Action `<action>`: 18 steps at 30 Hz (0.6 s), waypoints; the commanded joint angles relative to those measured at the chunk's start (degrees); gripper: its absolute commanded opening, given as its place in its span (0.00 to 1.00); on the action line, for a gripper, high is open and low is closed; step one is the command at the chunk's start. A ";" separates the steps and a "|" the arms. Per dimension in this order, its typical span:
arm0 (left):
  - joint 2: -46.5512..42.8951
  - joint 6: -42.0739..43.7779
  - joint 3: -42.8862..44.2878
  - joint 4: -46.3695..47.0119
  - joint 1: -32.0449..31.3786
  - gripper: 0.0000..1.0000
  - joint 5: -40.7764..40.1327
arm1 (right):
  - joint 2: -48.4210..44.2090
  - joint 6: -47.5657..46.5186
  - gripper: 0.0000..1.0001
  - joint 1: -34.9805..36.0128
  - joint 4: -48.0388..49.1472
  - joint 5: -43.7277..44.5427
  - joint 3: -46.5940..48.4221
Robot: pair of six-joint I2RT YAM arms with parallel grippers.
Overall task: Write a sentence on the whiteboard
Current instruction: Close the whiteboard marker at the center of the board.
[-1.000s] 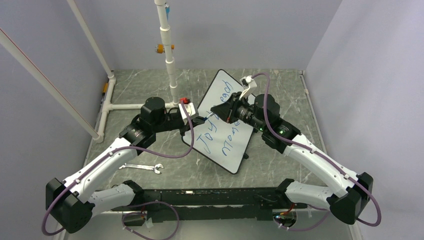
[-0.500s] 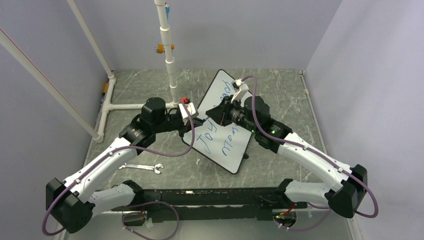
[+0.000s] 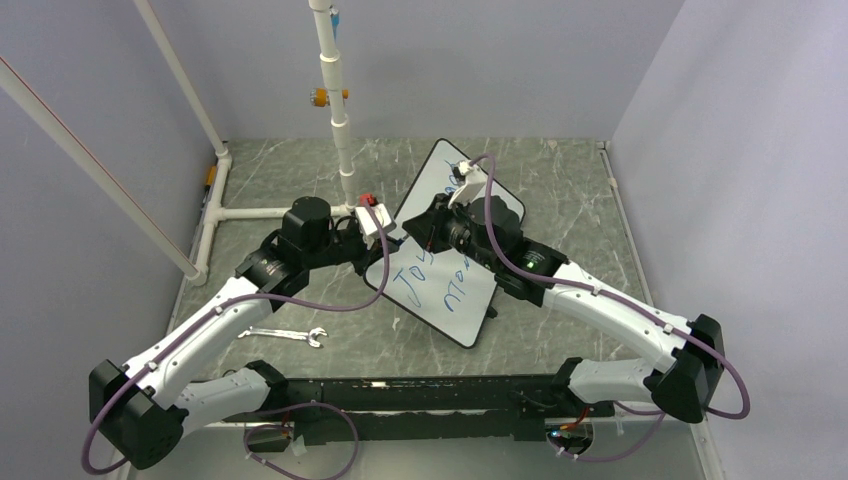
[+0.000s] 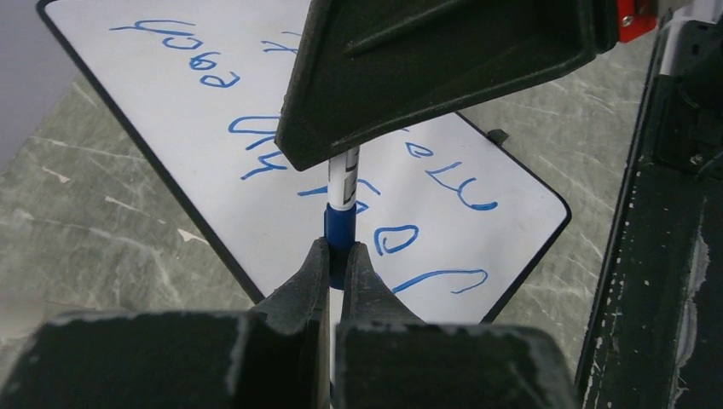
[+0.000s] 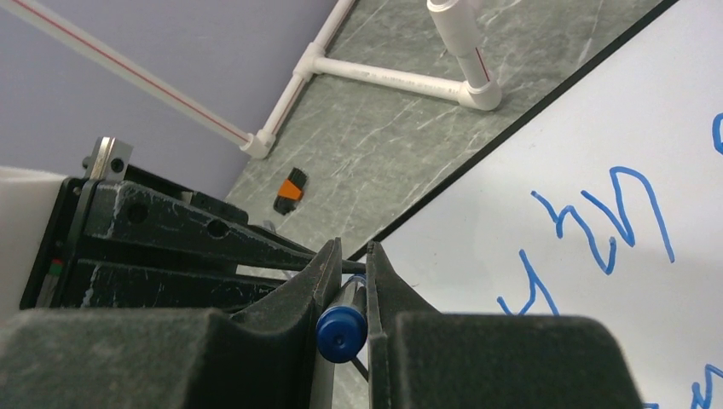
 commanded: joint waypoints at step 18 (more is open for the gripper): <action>-1.43 1.18 7.89 11.46 -6.31 0.00 -3.39 | 4.39 9.26 0.00 8.19 3.92 -2.24 -0.46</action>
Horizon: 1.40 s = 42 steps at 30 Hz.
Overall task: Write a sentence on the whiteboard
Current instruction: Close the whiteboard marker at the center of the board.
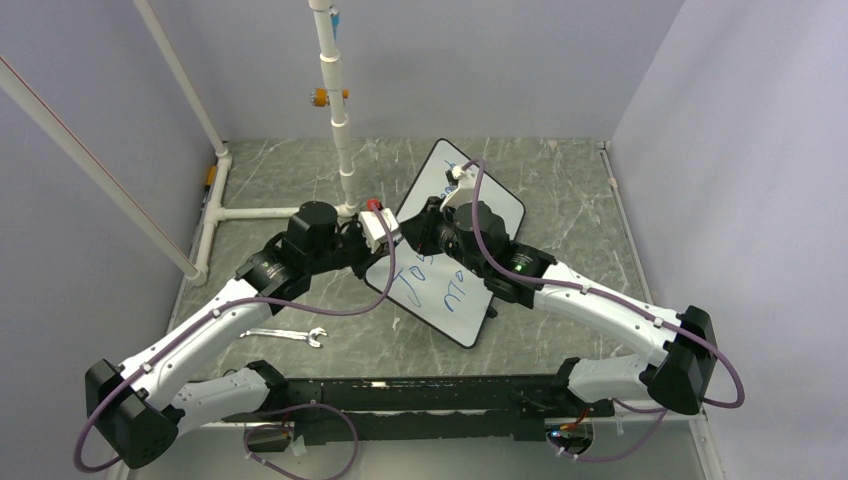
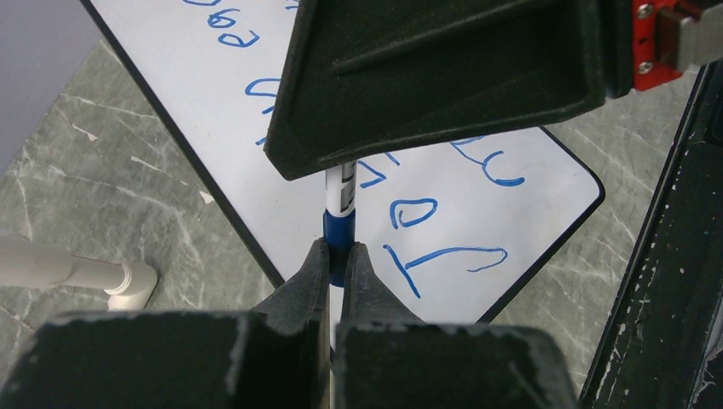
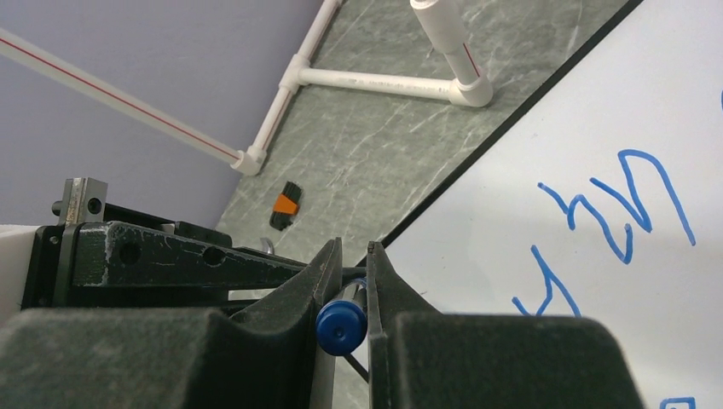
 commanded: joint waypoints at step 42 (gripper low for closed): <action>-12.56 5.67 16.61 -17.41 -2.82 0.79 17.67 | -23.24 -23.16 0.00 5.18 0.79 -15.22 -6.97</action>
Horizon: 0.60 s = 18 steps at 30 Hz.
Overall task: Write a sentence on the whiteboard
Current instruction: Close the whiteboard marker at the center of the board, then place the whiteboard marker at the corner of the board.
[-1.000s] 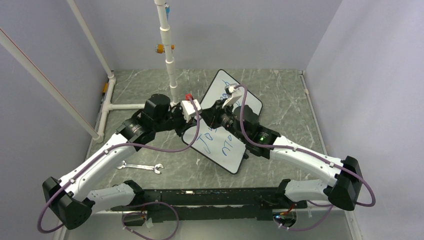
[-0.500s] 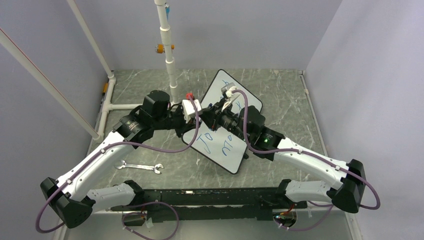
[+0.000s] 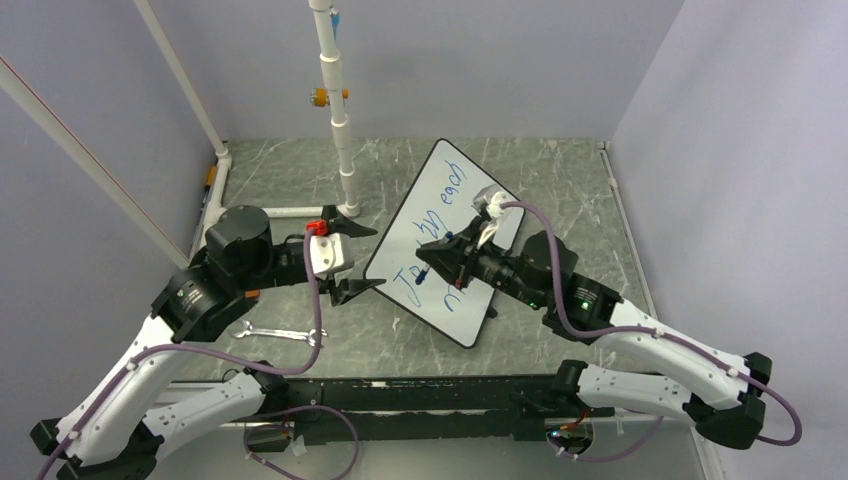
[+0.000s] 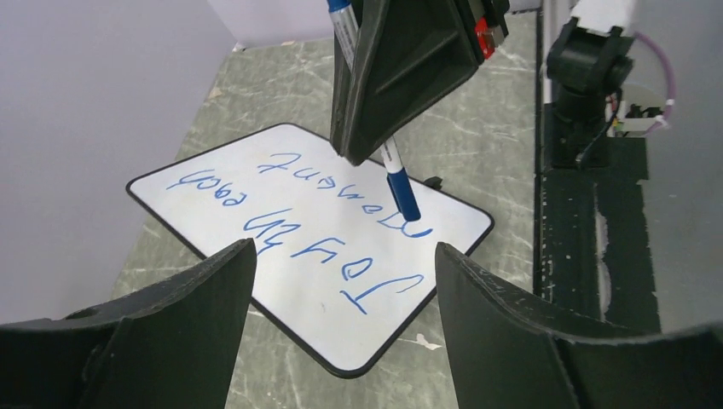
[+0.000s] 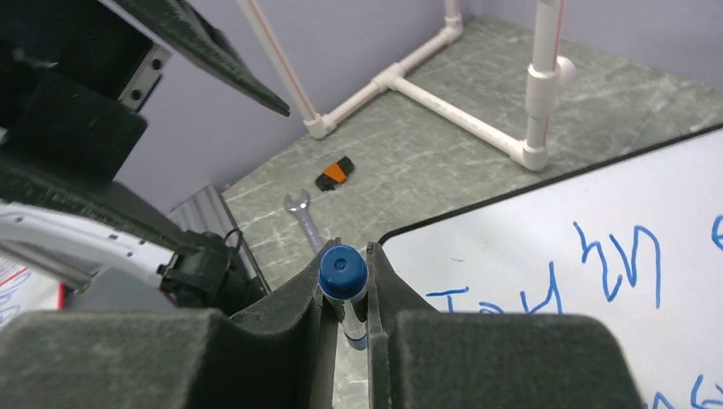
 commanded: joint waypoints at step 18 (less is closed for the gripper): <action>6.29 -24.34 -5.42 11.32 -0.08 0.72 28.54 | -4.75 -11.61 0.00 -0.30 6.75 -32.34 0.74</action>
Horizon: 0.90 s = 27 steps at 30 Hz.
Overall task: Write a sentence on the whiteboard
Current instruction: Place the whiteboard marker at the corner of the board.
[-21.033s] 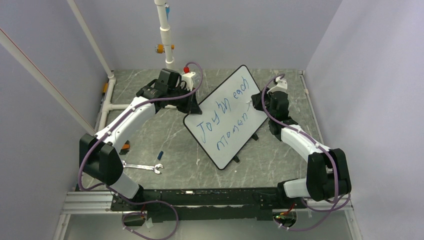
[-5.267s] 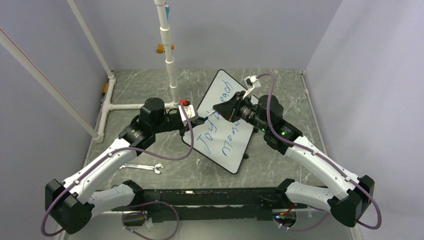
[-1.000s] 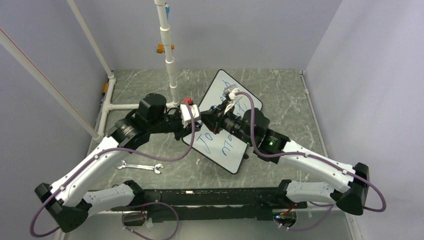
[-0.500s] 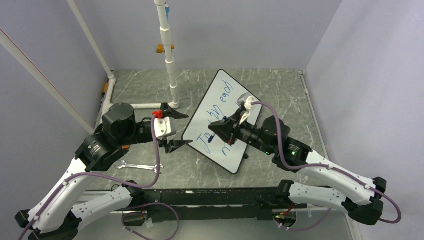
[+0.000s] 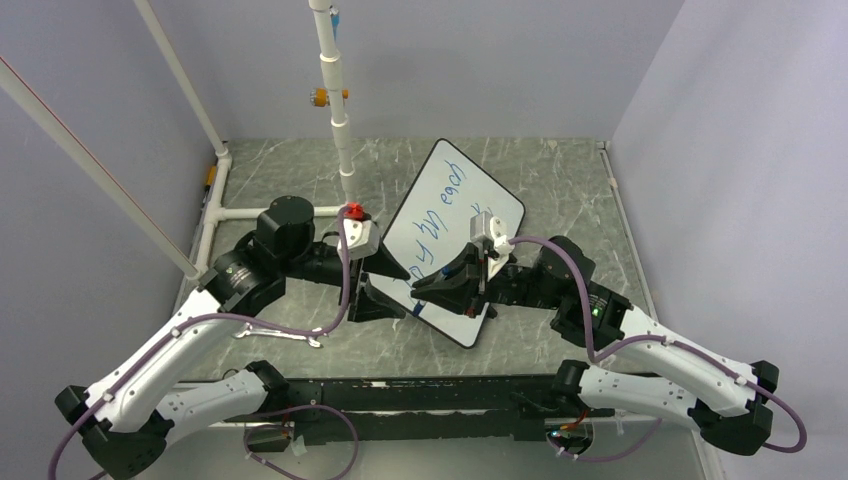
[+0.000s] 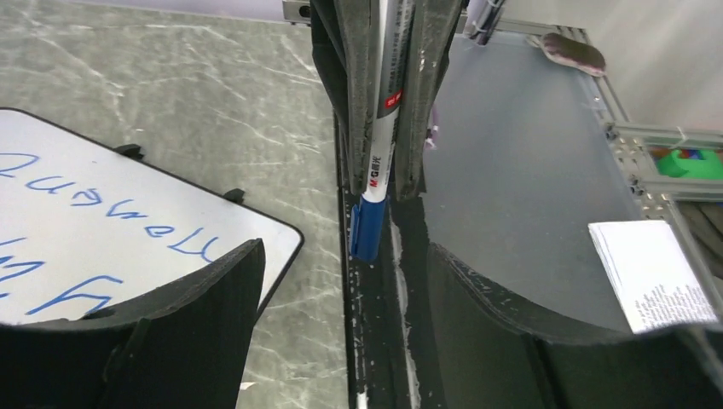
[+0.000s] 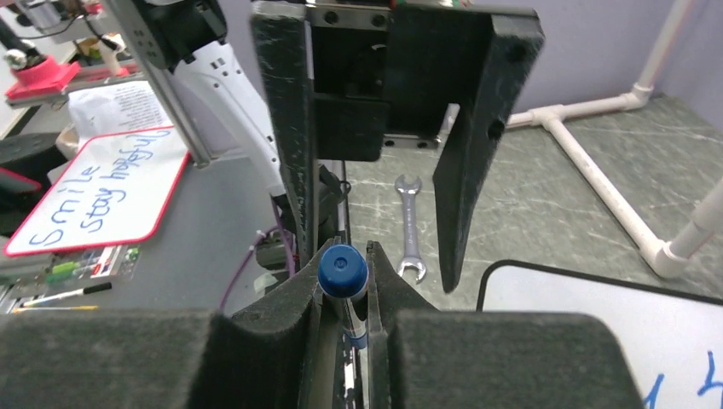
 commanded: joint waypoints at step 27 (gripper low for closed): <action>0.54 -10.65 -5.13 12.46 -2.54 0.00 -2.48 | 0.11 0.10 0.62 -0.43 8.05 8.85 -0.43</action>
